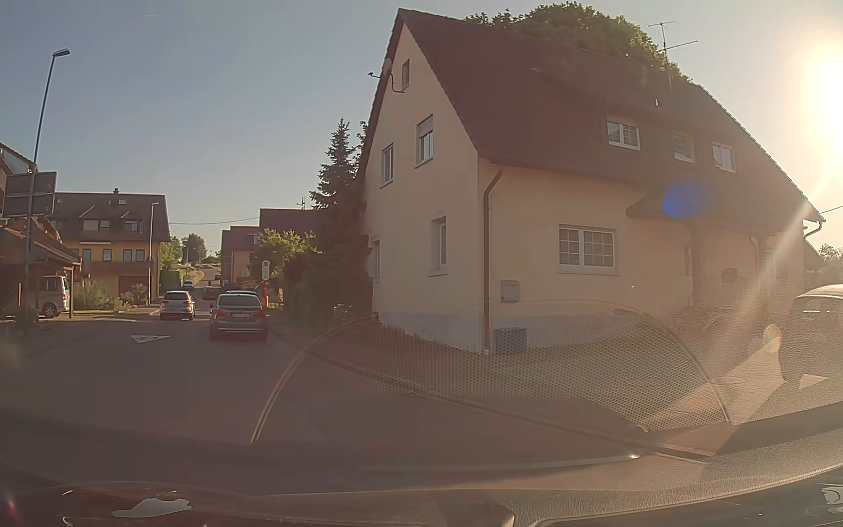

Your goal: Follow the waypoints while adhering to traffic rules and regulations

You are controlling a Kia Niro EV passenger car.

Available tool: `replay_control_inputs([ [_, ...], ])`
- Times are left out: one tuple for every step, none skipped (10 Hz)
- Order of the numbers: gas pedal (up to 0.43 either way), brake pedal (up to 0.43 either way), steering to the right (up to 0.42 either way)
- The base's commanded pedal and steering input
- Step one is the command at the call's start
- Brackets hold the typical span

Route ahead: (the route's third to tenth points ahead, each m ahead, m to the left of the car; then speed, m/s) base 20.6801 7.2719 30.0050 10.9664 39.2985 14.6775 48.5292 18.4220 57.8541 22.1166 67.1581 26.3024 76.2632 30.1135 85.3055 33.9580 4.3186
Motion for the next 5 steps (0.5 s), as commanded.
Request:
replay_control_inputs([
  [0.087, 0.000, -0.222],
  [0.098, 0.000, -0.236],
  [0.110, 0.000, -0.250],
  [0.110, 0.000, -0.257],
  [0.110, 0.000, -0.257],
])
